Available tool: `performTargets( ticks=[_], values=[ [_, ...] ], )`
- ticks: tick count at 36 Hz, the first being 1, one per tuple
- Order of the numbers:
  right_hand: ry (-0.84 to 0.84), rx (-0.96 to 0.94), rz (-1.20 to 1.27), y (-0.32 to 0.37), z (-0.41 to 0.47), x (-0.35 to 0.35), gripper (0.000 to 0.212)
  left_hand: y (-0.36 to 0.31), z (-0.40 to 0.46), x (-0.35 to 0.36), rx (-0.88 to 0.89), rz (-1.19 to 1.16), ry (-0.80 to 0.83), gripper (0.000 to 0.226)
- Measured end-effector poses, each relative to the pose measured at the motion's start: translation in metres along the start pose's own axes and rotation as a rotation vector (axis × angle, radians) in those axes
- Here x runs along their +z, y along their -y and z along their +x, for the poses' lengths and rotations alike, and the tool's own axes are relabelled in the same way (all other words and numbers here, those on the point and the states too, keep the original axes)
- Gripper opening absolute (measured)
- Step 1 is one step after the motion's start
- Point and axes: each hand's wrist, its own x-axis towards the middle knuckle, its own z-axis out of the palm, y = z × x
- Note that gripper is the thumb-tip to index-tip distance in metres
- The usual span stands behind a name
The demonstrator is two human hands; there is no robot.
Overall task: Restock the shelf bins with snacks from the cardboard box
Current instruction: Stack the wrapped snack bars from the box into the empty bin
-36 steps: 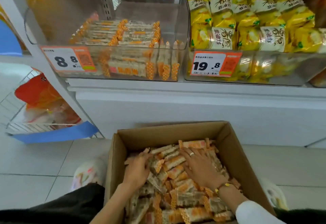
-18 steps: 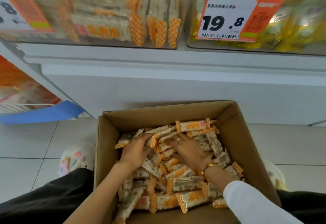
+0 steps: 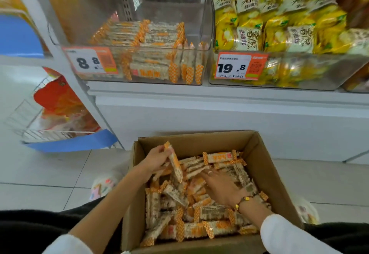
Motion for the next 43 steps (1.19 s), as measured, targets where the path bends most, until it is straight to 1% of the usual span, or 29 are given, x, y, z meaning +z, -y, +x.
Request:
performTargets(
  ticks=[2,5,8,10,13,17,19,22,24,26,29,31,33,35,36,37,39,41,43],
  values=[
    [0.036,0.034,-0.038,0.000,0.003,0.003,0.046,0.004,-0.003,0.001,0.007,-0.057,-0.023,0.020],
    [0.123,0.041,-0.117,-0.002,0.013,0.008,0.054,0.014,0.002,0.003,-0.037,-0.289,-0.026,0.033],
    [0.173,0.015,-0.143,-0.006,0.028,0.014,0.062,0.022,0.007,0.005,-0.092,-0.533,-0.033,0.041],
    [0.165,-0.009,-0.138,-0.009,0.038,0.018,0.067,0.024,0.010,0.006,-0.109,-0.606,-0.020,0.048],
    [0.120,-0.032,-0.155,-0.011,0.051,0.022,0.067,0.027,0.016,0.007,-0.113,-0.622,-0.005,0.049],
    [-0.006,-0.104,-0.159,-0.014,0.060,0.030,0.049,0.028,0.021,0.007,-0.136,-0.618,0.030,0.047],
    [-0.039,-0.132,-0.146,-0.017,0.061,0.036,0.048,0.027,0.021,0.006,-0.135,-0.607,0.037,0.039],
    [-0.015,-0.113,-0.122,-0.018,0.062,0.040,0.048,0.027,0.021,0.006,-0.139,-0.571,0.035,0.026],
    [-0.025,-0.110,-0.143,-0.018,0.060,0.041,0.046,0.026,0.020,0.006,-0.146,-0.531,0.033,0.031],
    [-0.082,-0.115,-0.118,-0.020,0.057,0.041,0.045,0.025,0.019,0.006,-0.147,-0.500,0.020,0.038],
    [-0.251,-0.060,0.010,-0.023,0.044,0.032,0.039,0.022,0.014,0.004,-0.116,-0.445,0.016,0.040],
    [-0.364,0.007,0.155,-0.022,0.032,0.018,0.037,0.018,0.008,0.007,-0.070,-0.376,-0.033,0.029],
    [-0.457,0.126,0.385,-0.016,0.020,-0.002,0.038,0.016,0.000,0.012,-0.029,-0.306,-0.109,0.019],
    [-0.501,0.210,0.587,-0.006,0.010,-0.025,0.050,0.016,-0.010,0.020,0.019,-0.267,-0.114,0.024],
    [-0.507,0.212,0.630,-0.002,0.006,-0.036,0.057,0.014,-0.015,0.024,0.041,-0.246,-0.112,0.029],
    [-0.505,0.204,0.619,0.003,0.002,-0.050,0.059,0.010,-0.020,0.028,0.063,-0.224,-0.117,0.033],
    [-0.506,0.186,0.543,0.014,-0.005,-0.074,0.054,-0.005,-0.029,0.034,0.068,-0.232,-0.132,0.040],
    [-0.570,0.210,0.506,0.025,-0.011,-0.095,0.049,-0.023,-0.038,0.039,0.066,-0.295,-0.114,0.047],
    [-0.648,0.235,0.481,0.034,-0.015,-0.112,0.045,-0.040,-0.050,0.043,0.079,-0.359,-0.074,0.048]
  ],
)
